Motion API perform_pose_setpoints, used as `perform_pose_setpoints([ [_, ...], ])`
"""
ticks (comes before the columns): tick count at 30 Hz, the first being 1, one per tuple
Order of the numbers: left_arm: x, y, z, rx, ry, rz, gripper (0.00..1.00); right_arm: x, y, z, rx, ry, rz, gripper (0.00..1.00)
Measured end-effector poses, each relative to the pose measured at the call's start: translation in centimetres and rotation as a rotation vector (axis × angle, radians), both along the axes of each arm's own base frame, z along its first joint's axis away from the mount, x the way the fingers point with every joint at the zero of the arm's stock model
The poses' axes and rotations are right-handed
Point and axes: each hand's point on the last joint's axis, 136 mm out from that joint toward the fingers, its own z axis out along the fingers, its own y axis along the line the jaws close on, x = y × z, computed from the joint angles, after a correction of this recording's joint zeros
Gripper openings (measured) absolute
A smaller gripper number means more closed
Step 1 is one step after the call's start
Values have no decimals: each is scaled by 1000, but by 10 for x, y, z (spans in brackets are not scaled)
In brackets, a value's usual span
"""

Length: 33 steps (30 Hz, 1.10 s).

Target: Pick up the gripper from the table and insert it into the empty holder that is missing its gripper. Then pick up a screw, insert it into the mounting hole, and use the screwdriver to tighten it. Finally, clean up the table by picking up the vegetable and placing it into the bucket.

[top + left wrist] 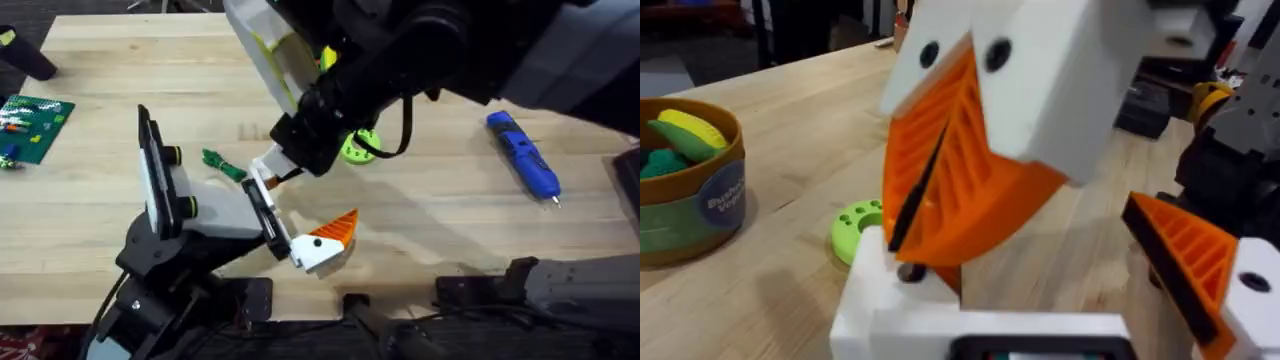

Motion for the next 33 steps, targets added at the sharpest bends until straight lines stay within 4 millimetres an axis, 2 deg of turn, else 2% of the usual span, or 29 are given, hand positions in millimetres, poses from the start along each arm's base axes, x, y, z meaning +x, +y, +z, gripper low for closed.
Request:
perform_pose_setpoints([
  [17,1,0,-1,-9,22,7,988,2,3,-5,-5,4,0,28],
  [19,1,1,-1,-9,22,10,988,2,3,-5,-6,7,-2,138],
  [25,3,1,0,-9,19,18,986,6,-1,-1,-6,-17,-9,946],
  [27,2,1,0,-8,16,17,986,7,-2,4,8,-24,-16,991],
  [33,3,1,0,-6,12,17,986,7,-9,26,62,-48,-34,995],
])
